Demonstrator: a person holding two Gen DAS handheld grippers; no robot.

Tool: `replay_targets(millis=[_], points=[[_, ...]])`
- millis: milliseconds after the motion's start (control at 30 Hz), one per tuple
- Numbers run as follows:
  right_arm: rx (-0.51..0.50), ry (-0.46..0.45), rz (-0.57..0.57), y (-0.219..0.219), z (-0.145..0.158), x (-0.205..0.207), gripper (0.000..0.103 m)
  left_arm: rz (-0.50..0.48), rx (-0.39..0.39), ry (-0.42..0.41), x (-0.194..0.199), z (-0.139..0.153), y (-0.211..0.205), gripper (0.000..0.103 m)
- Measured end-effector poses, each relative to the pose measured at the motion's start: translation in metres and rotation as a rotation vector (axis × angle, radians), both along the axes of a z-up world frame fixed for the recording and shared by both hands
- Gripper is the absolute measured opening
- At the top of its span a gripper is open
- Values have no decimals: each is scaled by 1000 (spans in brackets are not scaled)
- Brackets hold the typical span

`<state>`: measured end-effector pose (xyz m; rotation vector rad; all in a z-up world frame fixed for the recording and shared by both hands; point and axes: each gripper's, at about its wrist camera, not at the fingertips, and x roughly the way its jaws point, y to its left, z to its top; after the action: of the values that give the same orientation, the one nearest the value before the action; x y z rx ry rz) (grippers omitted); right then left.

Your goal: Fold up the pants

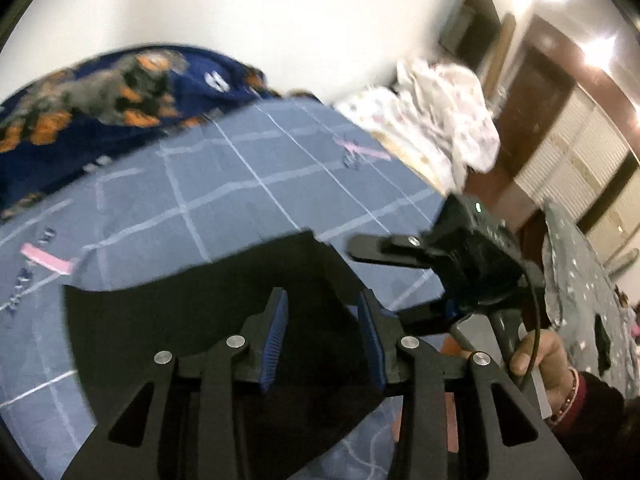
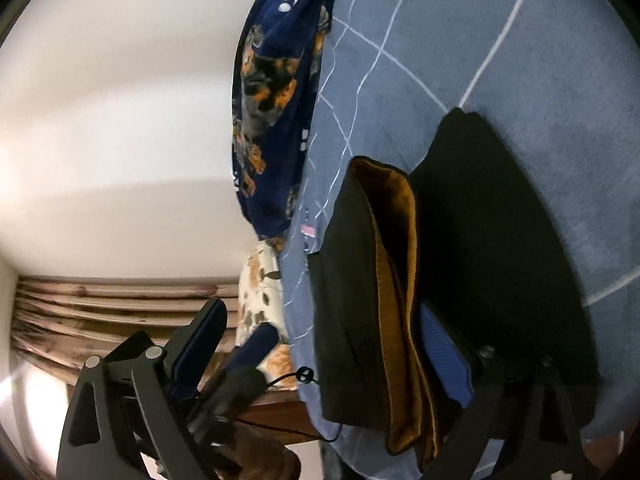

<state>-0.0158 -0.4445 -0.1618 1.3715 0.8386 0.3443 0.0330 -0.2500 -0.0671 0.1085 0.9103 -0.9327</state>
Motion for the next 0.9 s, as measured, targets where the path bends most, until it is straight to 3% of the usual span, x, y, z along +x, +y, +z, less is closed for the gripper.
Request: replay_targets(millis=[100, 200, 300, 367, 400, 433, 467, 767, 900], points=[[-18, 9, 0, -2, 0, -1, 94, 82, -18, -43, 8, 11, 36, 59], [-79, 30, 38, 3, 0, 3, 93, 157, -13, -40, 16, 8, 75, 59], [-178, 45, 91, 13, 3, 9, 83, 223, 38, -40, 18, -5, 110, 59], [-335, 76, 135, 24, 8, 14, 51, 264, 70, -39, 18, -16, 131, 59], [-373, 87, 143, 27, 7, 14, 40, 283, 80, -31, 18, -21, 140, 59], [-409, 101, 146, 28, 6, 14, 20, 301, 84, -23, 18, -27, 149, 59], [-406, 99, 144, 27, 5, 14, 14, 313, 84, -18, 17, -30, 153, 59], [-387, -24, 64, 10, 39, 1, 13, 374, 49, 84, 23, -56, 174, 59], [-379, -5, 7, -12, 36, -9, 13, 343, 66, 79, 21, -57, 162, 60]])
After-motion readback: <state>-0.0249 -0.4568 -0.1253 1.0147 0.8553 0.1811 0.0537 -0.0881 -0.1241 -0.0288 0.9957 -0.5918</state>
